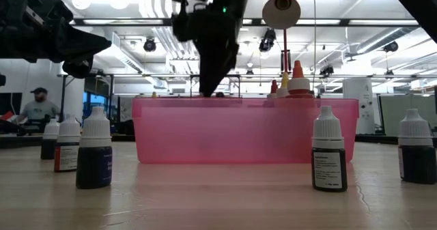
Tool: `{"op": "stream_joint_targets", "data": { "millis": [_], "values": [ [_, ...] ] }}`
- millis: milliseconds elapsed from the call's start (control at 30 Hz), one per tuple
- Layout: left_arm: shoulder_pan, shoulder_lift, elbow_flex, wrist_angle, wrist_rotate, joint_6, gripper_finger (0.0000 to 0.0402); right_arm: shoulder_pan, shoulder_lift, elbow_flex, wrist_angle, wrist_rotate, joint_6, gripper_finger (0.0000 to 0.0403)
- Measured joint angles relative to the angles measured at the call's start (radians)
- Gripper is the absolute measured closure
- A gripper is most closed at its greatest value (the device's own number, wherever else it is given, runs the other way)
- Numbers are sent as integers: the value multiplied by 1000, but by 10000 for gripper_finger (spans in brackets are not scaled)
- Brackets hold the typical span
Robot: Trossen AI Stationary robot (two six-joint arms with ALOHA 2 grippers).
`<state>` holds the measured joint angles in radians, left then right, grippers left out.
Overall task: Pick & Place food coloring
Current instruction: Put the small red food coloring bottle into the red bin
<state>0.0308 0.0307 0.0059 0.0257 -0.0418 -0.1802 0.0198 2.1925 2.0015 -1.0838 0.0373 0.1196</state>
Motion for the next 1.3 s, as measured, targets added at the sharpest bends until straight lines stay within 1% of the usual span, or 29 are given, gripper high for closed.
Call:
{"op": "stream_joint_targets", "data": {
  "millis": [133, 400, 500, 633, 767, 933, 1133, 1300],
  "values": [
    [0, 0, 0, 0, 0, 0, 402, 16, 0, 88, -96, 42, -7, 218],
    [0, 0, 0, 0, 0, 0, 402, 65, -2, 254, -252, 64, 17, 218],
    [0, 0, 0, 0, 0, 0, 402, 101, -4, 287, -326, 88, 39, 218],
    [0, 0, 0, 0, 0, 0, 402, 163, -18, 282, -399, 97, 79, 218],
    [0, 0, 0, 0, 0, 0, 402, 220, -50, 254, -437, 97, 138, 220],
    [0, 0, 0, 0, 0, 0, 402, 289, -116, 164, -453, 97, 229, 218],
    [0, 0, 0, 0, 0, 0, 402, 356, -239, -25, -450, 95, 362, 218],
    [0, 0, 0, 0, 0, 0, 402, 425, -368, -217, -430, 95, 523, 218]
  ]
}}
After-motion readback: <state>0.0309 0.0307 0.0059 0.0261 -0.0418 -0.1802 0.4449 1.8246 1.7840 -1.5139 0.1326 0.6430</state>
